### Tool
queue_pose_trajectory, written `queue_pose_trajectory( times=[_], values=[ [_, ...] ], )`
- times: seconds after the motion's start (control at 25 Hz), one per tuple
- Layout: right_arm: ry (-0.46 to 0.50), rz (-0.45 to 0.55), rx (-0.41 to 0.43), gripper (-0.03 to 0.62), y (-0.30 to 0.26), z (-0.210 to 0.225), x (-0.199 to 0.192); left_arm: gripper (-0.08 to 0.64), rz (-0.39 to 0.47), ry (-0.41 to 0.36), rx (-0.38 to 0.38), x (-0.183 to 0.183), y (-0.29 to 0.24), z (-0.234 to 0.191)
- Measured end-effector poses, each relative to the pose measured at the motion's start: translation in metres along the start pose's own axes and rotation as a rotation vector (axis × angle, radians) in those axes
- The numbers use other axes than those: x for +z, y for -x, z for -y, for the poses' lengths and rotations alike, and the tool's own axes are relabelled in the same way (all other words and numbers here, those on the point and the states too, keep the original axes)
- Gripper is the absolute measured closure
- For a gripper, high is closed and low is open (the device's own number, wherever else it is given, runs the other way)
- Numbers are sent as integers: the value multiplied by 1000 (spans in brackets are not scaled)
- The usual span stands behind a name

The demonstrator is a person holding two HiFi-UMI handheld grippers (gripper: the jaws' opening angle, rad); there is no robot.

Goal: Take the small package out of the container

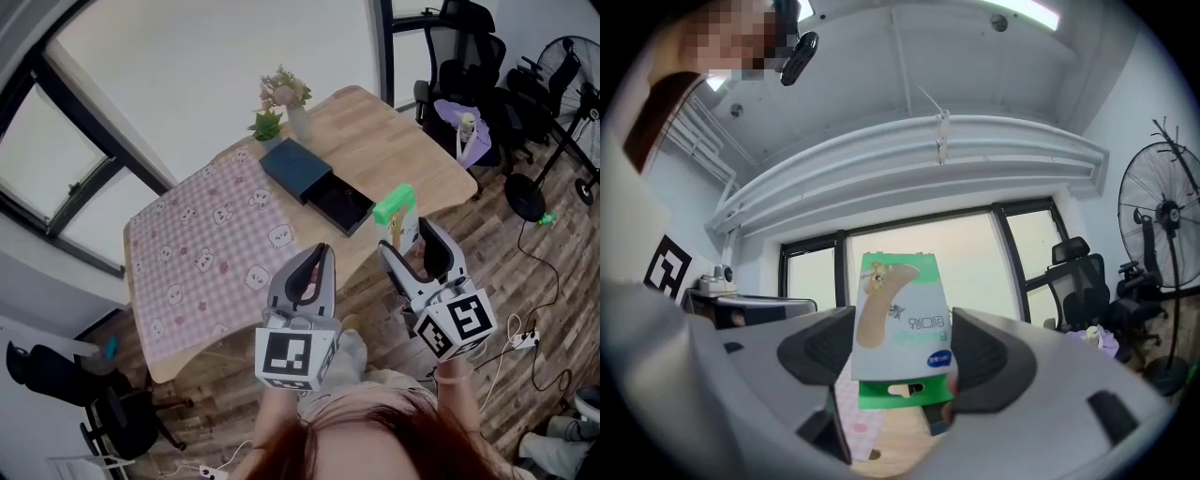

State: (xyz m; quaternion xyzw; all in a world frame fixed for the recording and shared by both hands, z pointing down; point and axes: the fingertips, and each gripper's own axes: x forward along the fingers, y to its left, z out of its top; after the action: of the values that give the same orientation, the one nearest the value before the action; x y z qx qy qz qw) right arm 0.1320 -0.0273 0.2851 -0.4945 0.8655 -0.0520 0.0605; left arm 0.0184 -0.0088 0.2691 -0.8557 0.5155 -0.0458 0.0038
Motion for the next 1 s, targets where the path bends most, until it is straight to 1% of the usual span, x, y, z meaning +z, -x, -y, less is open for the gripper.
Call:
queue_pose_trajectory(
  times=[0.2,0.4,0.6,1.0],
  values=[
    [29,27,-22,275,23,-5,9,543,1,15,4,2,16,15],
    [37,59,-32,275,56,-12,9,543,3,4,1,-4,37,39],
    [41,61,-31,275,56,-14,13,543,-3,6,-6,-3,35,40],
    [83,92,-42,275,82,-25,21,543,22,-6,-25,2,51,56]
  ],
)
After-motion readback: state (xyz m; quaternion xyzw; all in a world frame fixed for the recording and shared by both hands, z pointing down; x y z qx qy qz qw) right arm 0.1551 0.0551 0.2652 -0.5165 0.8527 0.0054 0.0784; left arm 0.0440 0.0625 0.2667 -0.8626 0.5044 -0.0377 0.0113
